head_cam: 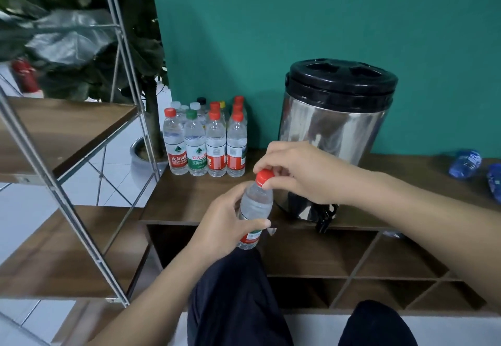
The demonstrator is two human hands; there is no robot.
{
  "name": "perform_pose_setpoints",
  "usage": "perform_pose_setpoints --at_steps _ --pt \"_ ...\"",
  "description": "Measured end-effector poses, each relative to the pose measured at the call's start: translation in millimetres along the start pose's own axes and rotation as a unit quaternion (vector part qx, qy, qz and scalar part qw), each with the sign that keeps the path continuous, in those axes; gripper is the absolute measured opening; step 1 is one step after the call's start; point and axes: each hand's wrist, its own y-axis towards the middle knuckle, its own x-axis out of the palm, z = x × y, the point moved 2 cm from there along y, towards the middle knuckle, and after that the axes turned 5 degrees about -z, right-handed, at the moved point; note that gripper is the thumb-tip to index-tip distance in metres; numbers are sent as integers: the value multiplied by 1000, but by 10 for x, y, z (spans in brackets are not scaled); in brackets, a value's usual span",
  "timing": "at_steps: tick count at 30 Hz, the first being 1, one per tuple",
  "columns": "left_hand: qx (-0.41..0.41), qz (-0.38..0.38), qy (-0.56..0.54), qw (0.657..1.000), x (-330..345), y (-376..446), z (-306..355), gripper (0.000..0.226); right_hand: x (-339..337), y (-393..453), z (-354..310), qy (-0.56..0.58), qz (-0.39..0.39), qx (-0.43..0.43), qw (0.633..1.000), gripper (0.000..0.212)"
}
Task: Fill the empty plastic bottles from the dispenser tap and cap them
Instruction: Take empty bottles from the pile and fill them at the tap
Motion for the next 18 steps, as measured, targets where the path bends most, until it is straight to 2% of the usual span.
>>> perform_pose_setpoints --at_steps 3,8,10,12,15,18 --pt "4 35 10 999 -89 85 -58 72 15 231 21 -5 25 5 1000 31" --pt "-4 93 45 995 -230 250 -61 72 90 642 104 -41 117 62 990 58" --pt "-13 108 53 993 -299 321 -102 75 129 777 132 -20 140 70 987 52" --pt "-28 111 43 992 -401 380 -168 75 149 865 130 23 120 46 991 39" --pt "-33 95 2 995 -589 448 -276 70 129 996 157 38 49 -20 998 40" --pt "-27 78 -8 997 -758 501 -358 70 160 1204 218 38 30 -27 998 32"
